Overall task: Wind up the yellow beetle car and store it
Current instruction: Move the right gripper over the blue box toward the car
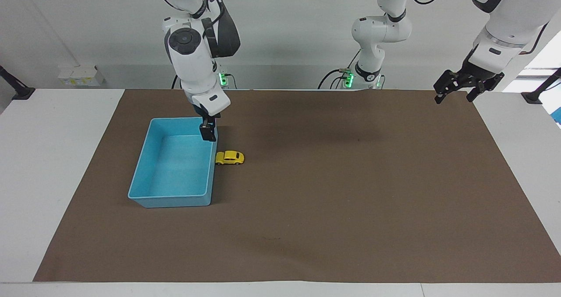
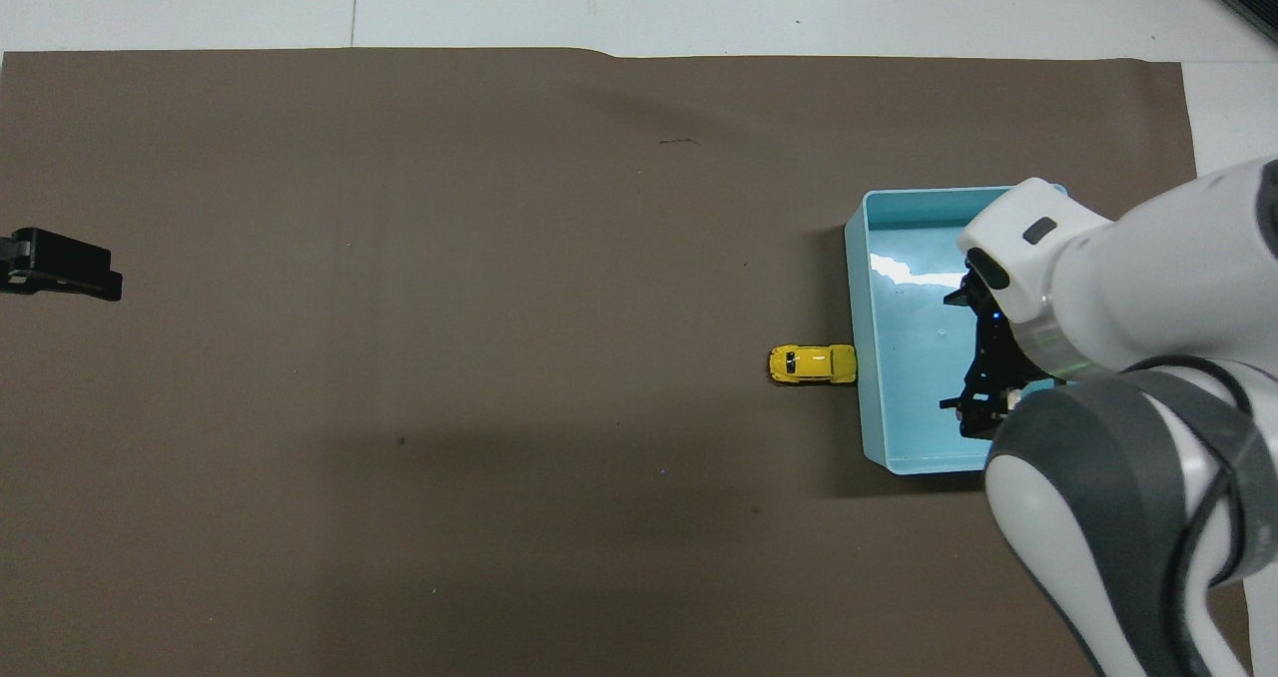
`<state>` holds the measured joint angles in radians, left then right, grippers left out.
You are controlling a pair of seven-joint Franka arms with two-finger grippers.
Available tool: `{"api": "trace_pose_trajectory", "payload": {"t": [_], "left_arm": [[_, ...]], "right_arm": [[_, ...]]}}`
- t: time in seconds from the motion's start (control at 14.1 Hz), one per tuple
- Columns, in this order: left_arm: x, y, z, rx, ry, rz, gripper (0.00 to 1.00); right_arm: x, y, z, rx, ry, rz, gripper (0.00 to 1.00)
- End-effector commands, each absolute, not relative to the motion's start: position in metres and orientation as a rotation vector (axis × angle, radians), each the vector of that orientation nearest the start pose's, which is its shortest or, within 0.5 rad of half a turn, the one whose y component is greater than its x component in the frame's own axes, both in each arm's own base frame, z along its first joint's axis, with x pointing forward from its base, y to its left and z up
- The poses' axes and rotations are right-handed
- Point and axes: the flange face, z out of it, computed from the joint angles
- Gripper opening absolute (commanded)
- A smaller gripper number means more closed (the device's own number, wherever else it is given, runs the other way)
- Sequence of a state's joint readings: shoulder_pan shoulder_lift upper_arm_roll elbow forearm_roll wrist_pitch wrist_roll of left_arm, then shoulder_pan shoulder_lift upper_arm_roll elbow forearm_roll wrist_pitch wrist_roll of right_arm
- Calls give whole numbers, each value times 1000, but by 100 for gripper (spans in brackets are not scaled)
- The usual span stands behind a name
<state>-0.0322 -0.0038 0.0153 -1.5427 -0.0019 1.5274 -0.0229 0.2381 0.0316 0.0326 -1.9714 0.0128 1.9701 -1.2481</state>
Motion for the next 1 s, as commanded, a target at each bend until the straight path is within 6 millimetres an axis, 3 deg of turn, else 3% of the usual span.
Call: {"api": "trace_pose_trajectory", "payload": {"t": [0.0,0.21,0.57,0.93], "left_arm": [[546,-7,639,-3133,-29,31,100],[546,-8,640,-3133,-27,29,100],[546,-7,639,-3133,-29,31,100],[546,-7,639,-3133,-29,31,100]], "right_arm": [[532,144,434,-2243,-2189,19,100],[538,152,406,-2222,-2216,8,100],[532,165,366,-2200,-2250,-20,100],[531,168,317,-2205,-2263,-48,100]]}}
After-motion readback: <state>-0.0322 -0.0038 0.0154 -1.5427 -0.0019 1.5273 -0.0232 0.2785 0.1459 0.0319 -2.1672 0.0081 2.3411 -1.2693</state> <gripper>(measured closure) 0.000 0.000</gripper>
